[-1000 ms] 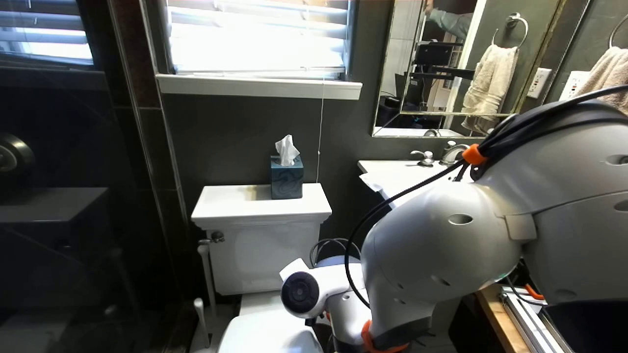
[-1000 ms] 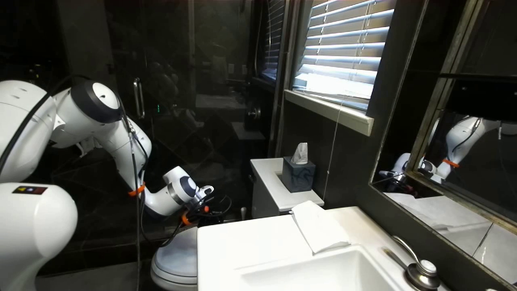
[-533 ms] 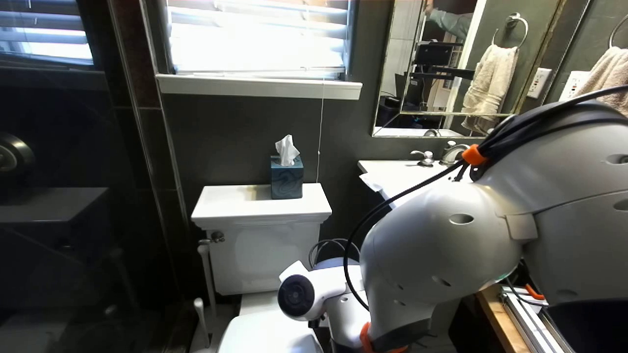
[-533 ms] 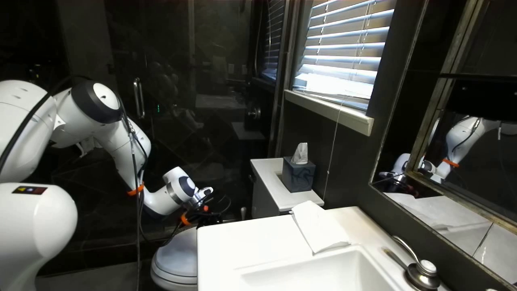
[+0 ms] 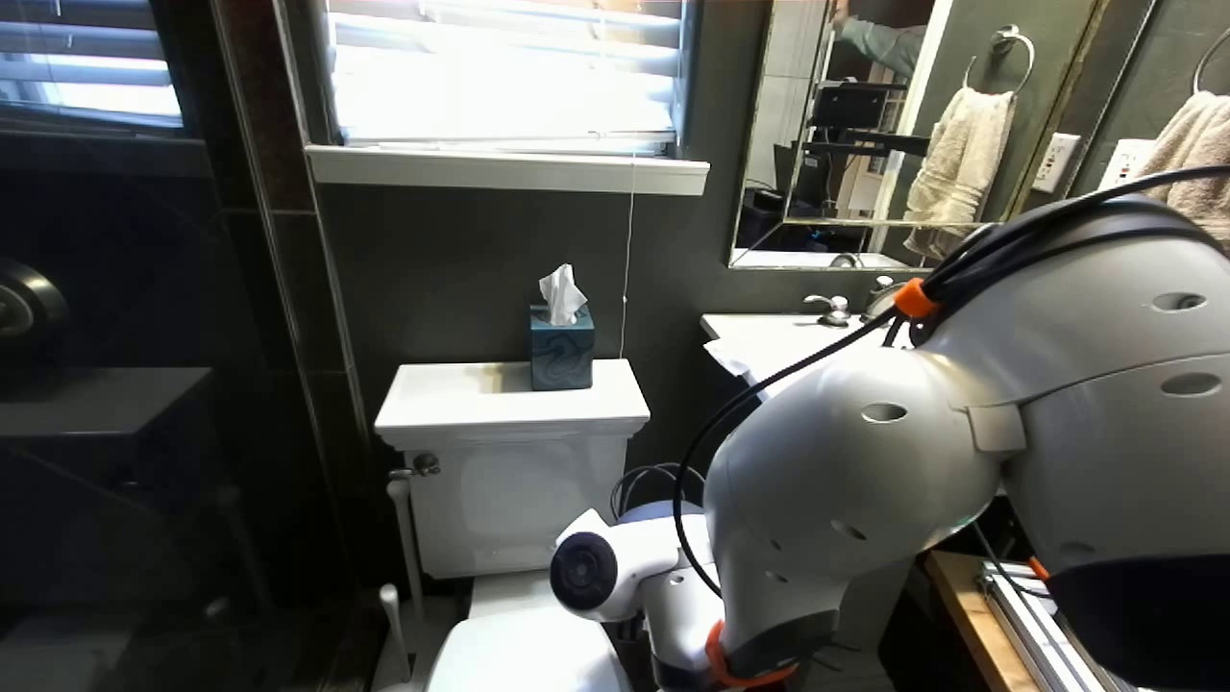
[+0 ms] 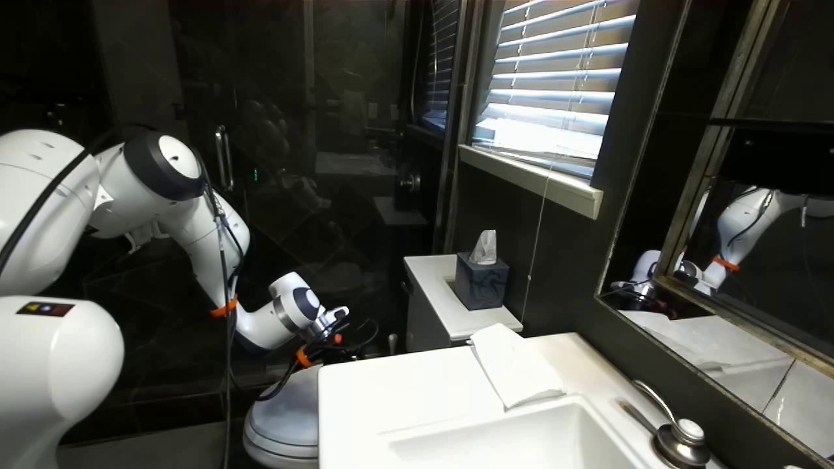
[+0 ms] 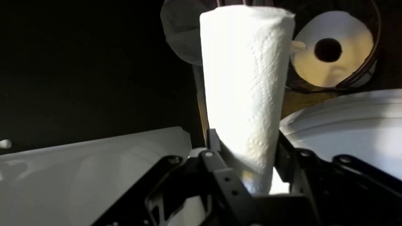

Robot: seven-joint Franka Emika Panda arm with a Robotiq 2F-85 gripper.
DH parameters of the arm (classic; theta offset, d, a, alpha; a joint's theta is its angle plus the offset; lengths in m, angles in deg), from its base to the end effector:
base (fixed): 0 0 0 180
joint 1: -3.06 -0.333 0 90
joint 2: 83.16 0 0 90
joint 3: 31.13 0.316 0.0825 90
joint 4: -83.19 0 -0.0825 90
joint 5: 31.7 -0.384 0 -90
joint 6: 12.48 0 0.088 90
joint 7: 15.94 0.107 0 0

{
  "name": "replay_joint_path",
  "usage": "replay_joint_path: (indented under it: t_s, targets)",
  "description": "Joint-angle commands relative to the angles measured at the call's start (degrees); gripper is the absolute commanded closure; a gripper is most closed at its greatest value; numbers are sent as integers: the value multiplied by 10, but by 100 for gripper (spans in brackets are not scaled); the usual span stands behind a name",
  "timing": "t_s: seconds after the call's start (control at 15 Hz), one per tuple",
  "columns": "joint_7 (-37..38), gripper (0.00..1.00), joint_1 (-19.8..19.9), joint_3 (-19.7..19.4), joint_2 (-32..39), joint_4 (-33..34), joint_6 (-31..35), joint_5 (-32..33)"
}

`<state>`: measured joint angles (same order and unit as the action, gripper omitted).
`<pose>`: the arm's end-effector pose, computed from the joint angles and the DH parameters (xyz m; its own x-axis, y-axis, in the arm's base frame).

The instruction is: Pick up the roll of tissue and hang it on the black tissue rack

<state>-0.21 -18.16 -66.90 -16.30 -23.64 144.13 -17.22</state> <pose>0.5513 -0.1614 -0.0185 0.9880 -0.0495 -0.1462 0.0531 -0.7801 0.6234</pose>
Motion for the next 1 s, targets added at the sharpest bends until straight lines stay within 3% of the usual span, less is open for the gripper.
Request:
replay_joint_path:
  t_s: [0.0, 0.27, 0.53, 0.8, 0.93]
  targets:
    - [-18, 33, 19, 18, -13, 1, -19, 17]
    - [-27, 42, 28, 29, -16, -1, -23, 20]
    - [-45, 64, 41, 41, -24, -6, -34, 24]
    - [-60, 62, 53, 48, -38, -18, -34, 28]
    - [-67, 51, 59, 52, -48, -28, -36, 32]
